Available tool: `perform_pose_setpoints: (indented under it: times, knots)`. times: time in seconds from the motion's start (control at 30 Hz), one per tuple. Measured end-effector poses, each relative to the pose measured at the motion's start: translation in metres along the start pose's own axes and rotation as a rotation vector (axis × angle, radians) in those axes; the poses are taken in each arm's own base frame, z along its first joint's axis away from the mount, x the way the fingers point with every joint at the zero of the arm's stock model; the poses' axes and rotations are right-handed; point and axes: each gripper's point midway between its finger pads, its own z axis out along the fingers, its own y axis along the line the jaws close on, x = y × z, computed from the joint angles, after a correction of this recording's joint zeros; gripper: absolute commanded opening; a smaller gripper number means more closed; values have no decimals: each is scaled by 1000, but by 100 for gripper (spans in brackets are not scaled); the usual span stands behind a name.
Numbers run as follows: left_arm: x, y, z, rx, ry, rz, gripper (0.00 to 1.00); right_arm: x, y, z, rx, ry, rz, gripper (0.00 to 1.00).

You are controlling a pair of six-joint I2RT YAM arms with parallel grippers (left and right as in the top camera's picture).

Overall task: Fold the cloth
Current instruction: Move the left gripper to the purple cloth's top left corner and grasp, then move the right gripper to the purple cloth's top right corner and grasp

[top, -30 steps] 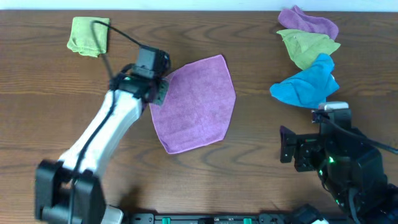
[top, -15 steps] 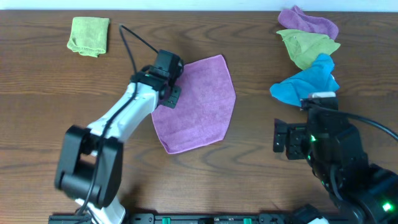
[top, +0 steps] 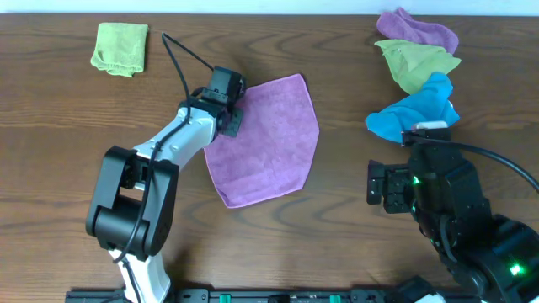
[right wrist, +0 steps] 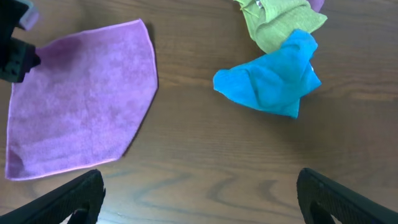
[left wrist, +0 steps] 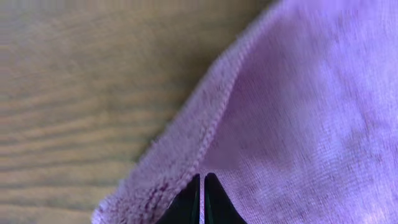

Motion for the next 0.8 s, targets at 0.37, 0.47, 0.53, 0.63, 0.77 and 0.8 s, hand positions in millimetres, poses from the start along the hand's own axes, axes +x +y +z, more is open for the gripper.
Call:
perform_pose_setpoints:
  times: [0.37,0.47,0.53,0.63,0.77,0.8]
  knots:
    - [-10,30,11,-34,-44,-66,6,-1,16,33,8,82,-26,83]
    - [-4,33,18,-37,-25,-70,6,-4,26,45,-8,96,-27,83]
    - [-3,33,21,-38,-23,-71,5,-4,31,54,-13,114,-31,83]
    - [-10,34,22,-39,-48,-74,6,-1,40,75,-9,161,-49,80]
    - [-13,38,25,-43,-66,-81,6,9,57,116,-9,255,-76,81]
    - [-13,40,27,-46,-66,-85,6,12,62,125,-16,272,-81,82]
